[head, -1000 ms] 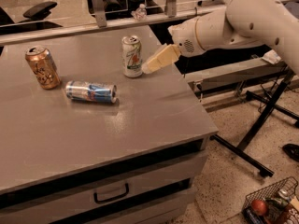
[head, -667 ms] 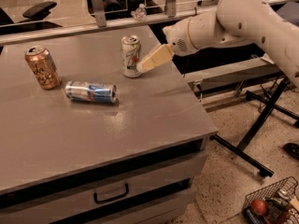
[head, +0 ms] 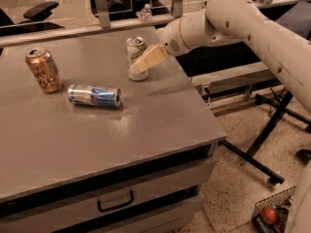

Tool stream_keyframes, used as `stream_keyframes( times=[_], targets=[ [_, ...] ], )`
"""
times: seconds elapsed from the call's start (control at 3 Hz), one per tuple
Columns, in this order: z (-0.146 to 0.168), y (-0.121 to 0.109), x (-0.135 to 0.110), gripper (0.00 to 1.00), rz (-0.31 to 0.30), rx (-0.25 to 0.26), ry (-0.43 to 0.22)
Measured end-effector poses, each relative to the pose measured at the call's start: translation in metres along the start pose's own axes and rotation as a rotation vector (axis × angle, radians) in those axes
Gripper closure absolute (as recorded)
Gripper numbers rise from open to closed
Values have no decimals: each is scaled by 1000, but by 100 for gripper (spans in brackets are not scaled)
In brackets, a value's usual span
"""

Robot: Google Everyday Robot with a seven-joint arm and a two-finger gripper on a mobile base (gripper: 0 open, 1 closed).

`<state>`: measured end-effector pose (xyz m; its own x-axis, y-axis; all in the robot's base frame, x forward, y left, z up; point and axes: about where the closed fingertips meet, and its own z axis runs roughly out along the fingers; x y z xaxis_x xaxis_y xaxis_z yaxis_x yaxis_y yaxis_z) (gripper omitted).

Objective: Move 7up can near orange can

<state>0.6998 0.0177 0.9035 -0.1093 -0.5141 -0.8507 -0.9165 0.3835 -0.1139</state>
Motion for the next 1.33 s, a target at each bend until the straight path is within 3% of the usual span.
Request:
stream_keyframes(
  times=[0.33, 1.0, 1.33],
  targets=[
    [18, 7, -9, 13, -18, -49, -20],
    [22, 14, -21, 60, -51, -106, -57],
    [22, 25, -52, 83, -80, -138, -122]
  ],
)
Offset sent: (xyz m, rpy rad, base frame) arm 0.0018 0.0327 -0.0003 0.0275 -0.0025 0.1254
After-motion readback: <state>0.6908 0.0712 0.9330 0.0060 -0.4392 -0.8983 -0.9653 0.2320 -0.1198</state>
